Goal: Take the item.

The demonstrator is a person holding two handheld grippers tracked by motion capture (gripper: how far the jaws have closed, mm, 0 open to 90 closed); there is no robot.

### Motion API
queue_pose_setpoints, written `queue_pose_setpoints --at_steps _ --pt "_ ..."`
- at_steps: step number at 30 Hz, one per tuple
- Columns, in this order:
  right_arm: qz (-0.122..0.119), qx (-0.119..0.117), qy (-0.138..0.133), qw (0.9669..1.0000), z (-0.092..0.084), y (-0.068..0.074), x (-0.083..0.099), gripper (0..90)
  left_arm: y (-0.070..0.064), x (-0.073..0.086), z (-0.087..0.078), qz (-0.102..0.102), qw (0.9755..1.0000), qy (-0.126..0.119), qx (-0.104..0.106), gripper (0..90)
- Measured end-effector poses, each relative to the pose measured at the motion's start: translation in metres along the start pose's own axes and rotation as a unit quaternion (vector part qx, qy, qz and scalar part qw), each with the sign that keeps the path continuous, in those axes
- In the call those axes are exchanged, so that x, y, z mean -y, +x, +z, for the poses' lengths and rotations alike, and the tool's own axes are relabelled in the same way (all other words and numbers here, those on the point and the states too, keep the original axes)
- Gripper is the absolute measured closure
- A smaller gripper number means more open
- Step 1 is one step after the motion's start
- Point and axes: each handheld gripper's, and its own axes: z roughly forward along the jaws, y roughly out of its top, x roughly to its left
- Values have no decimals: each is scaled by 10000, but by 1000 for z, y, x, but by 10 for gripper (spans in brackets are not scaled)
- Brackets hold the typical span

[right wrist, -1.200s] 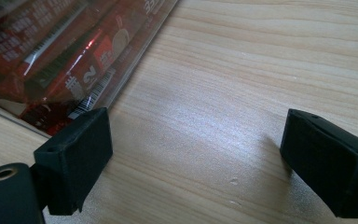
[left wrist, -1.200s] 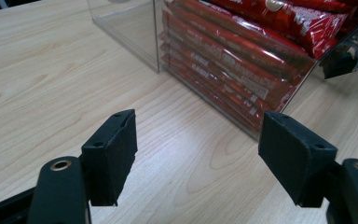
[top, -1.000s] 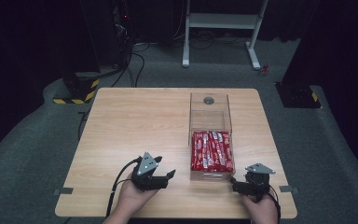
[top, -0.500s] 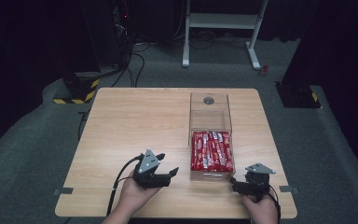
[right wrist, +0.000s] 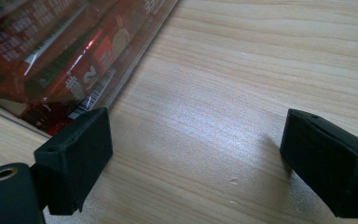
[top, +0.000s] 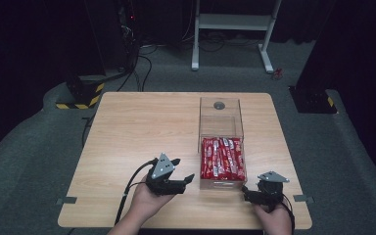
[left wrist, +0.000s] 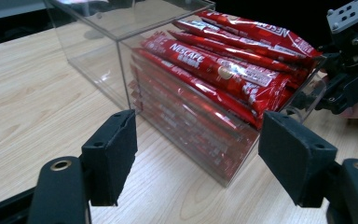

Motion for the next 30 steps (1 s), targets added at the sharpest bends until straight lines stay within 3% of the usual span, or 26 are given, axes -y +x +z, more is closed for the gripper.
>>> queue_pose_setpoints --at_steps 13,30 --pt "0 -6 -3 10000 0 0 0 90 -12 -17 14 138 9997 -15 189 287" --pt "-11 -16 -8 10000 0 0 0 92 -20 -28 35 109 9993 41 365 315"
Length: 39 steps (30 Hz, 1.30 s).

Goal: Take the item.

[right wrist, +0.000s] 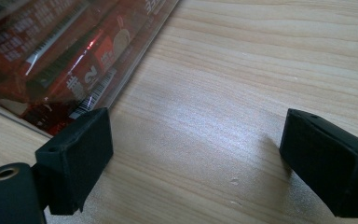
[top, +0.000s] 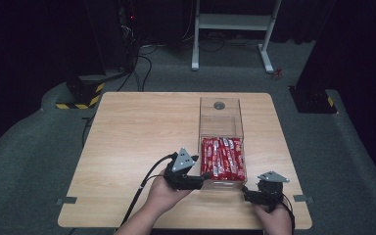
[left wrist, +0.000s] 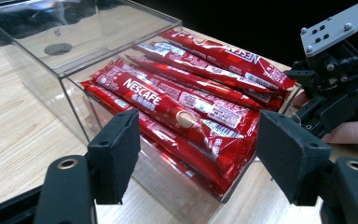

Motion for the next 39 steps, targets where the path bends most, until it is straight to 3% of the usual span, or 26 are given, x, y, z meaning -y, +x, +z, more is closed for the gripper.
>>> queue_pose_setpoints --at_steps 24,31,39 --pt "9 -4 0 10000 0 0 0 95 -10 0 15 47 9999 64 94 566" --pt "8 -7 -1 10000 0 0 0 96 -9 4 15 12 9999 -8 -135 627" --pt "-4 -10 1 10000 0 0 0 97 -7 9 19 -13 9999 95 -116 671"
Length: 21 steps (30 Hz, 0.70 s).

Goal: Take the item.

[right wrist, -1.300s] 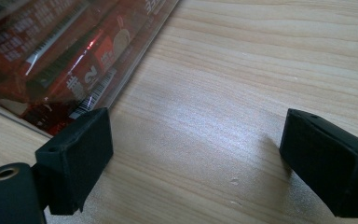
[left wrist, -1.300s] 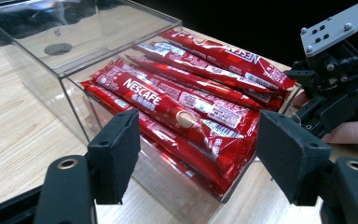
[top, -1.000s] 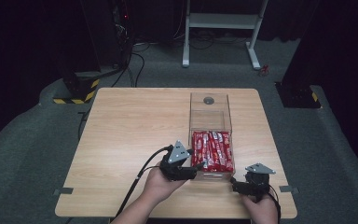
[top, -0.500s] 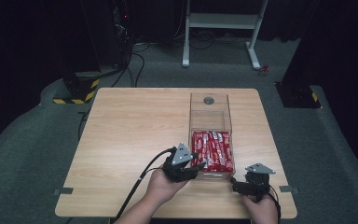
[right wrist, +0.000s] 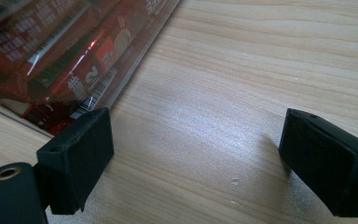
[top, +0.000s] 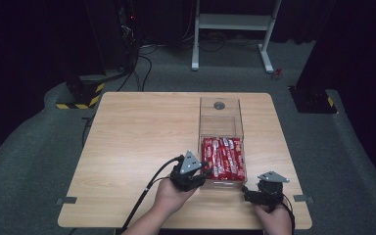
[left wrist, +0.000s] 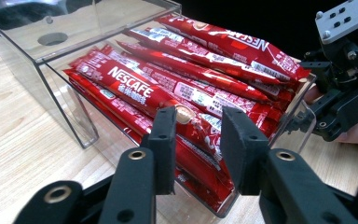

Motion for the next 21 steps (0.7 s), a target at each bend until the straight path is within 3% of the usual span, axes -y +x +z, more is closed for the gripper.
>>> queue_pose_setpoints --at_steps 9,15,21 --pt "11 -1 -3 10000 0 0 0 97 -3 -2 2 -124 9999 -100 37 670" --pt "10 -1 -4 10000 0 0 0 98 -4 -2 4 -28 10000 -47 -59 656" --pt "0 -4 -2 10000 0 0 0 99 -4 0 4 -45 9999 13 -108 724"
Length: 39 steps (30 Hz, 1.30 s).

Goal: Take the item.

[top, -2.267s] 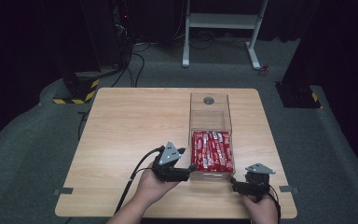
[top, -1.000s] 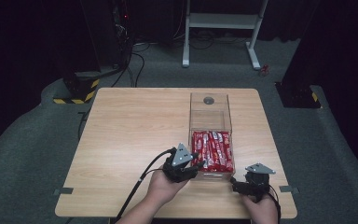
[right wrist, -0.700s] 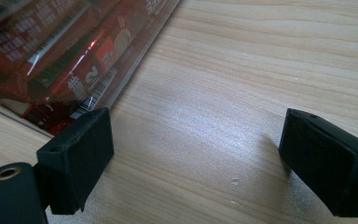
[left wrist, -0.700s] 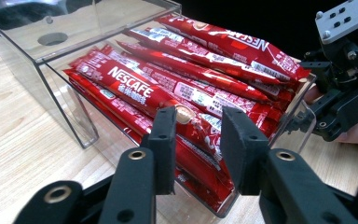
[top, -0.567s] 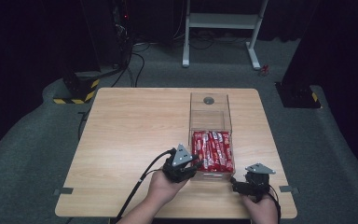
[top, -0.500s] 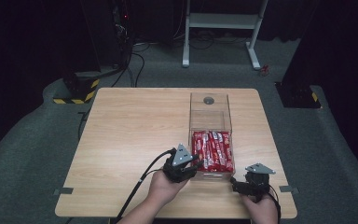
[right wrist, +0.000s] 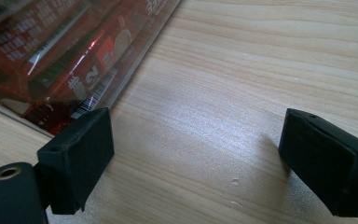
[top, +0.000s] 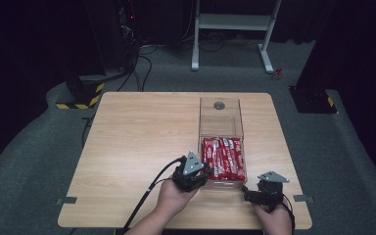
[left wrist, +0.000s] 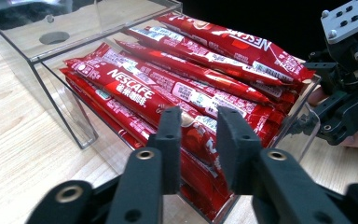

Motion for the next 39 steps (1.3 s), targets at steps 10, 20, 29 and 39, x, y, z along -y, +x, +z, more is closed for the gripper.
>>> queue_pose_setpoints --at_steps 10,20,29,39 --pt "8 2 -3 10000 0 0 0 100 1 7 2 -88 9999 4 94 882" --pt "8 -3 -4 10000 0 0 0 101 2 9 -2 -182 9997 -165 91 900" --pt "9 -3 -5 10000 0 0 0 101 3 8 -8 -228 9992 -305 124 900" --pt "7 -4 -6 10000 0 0 0 102 5 4 -12 -327 9982 -456 188 900"
